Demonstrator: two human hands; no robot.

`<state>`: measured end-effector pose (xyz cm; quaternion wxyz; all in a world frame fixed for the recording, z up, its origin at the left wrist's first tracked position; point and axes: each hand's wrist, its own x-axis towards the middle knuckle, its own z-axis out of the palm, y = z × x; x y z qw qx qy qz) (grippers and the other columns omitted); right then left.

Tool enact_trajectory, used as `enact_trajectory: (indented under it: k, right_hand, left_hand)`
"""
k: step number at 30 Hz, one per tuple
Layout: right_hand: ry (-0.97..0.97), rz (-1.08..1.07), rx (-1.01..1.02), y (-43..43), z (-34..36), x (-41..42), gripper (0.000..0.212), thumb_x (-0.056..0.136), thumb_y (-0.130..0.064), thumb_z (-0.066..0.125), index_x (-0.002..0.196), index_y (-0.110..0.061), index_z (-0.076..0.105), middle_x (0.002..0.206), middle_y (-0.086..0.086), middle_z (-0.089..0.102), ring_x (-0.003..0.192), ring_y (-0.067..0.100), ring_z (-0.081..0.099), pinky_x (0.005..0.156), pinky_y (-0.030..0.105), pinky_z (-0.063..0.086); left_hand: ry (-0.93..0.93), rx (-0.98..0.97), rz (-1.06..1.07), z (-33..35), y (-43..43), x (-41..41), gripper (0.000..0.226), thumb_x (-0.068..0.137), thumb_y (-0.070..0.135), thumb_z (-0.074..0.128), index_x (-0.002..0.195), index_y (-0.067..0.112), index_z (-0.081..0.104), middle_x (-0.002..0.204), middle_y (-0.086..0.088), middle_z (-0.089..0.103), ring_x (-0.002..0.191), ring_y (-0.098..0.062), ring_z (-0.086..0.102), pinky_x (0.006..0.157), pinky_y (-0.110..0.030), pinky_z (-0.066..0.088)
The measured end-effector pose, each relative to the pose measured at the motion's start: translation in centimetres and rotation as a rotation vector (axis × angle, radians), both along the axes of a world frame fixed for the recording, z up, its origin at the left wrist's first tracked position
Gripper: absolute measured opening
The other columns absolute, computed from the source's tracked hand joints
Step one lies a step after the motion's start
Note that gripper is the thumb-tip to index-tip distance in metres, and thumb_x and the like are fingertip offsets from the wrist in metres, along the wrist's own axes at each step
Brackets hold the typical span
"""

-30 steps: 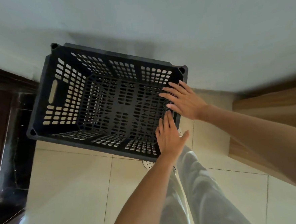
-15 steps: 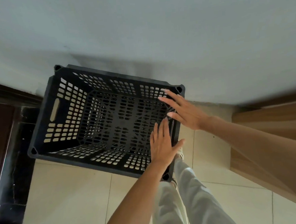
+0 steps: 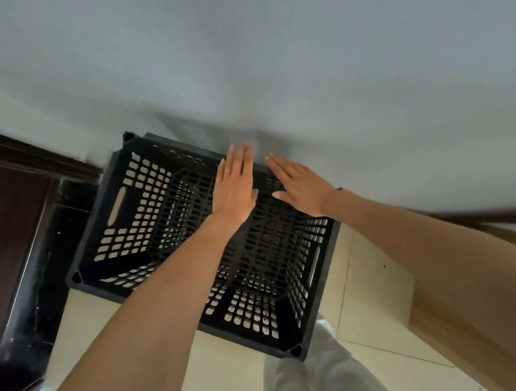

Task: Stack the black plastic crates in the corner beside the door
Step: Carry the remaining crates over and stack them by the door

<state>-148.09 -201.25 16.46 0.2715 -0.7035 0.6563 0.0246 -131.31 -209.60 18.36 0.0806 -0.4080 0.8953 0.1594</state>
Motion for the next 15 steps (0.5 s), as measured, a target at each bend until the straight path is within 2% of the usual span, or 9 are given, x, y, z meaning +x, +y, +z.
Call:
enact_trajectory:
  k: [4,8,12,15]
  right_hand:
    - [-0.015,-0.022,0.007,-1.8,-0.6,-0.2,0.071,0.102,-0.044,0.034,0.156,-0.014,-0.002,0.163,0.007,0.008,0.149,0.025,0.015,0.121,0.039,0.017]
    - [0.015,-0.042,-0.004,-1.8,-0.7,-0.1,0.067,0.102,-0.045,0.031,0.156,-0.020,0.001,0.160,0.004,0.018,0.145,0.026,0.024,0.118,0.041,0.026]
    - [0.085,-0.031,0.100,-2.3,-0.2,0.2,0.075,0.099,-0.052,0.033,0.155,-0.025,-0.009,0.163,0.003,0.009,0.147,0.027,0.018,0.118,0.043,0.023]
    - [0.102,-0.045,0.187,-2.7,0.7,0.5,0.081,0.097,-0.058,0.033,0.154,-0.024,-0.014,0.163,0.002,-0.004,0.149,0.027,0.011,0.119,0.045,0.020]
  left_hand:
    - [-0.112,0.053,-0.018,-1.4,-1.7,-0.1,0.093,0.093,0.030,0.062,0.157,0.010,-0.003,0.165,-0.010,0.004,0.152,-0.030,-0.009,0.123,-0.044,-0.002]
    - [-0.181,0.069,-0.071,-2.0,-1.7,0.0,0.106,0.090,0.034,0.064,0.155,0.010,-0.016,0.165,-0.011,-0.008,0.150,-0.034,-0.019,0.119,-0.046,-0.012]
    - [-0.218,0.147,-0.095,-1.6,-2.2,-0.1,0.110,0.089,0.033,0.065,0.152,0.011,-0.023,0.163,-0.010,-0.020,0.147,-0.033,-0.027,0.115,-0.044,-0.017]
    - [-0.153,0.199,-0.151,-0.8,-2.9,0.7,0.105,0.091,0.025,0.061,0.152,0.012,-0.024,0.161,-0.007,-0.026,0.147,-0.030,-0.028,0.116,-0.041,-0.015]
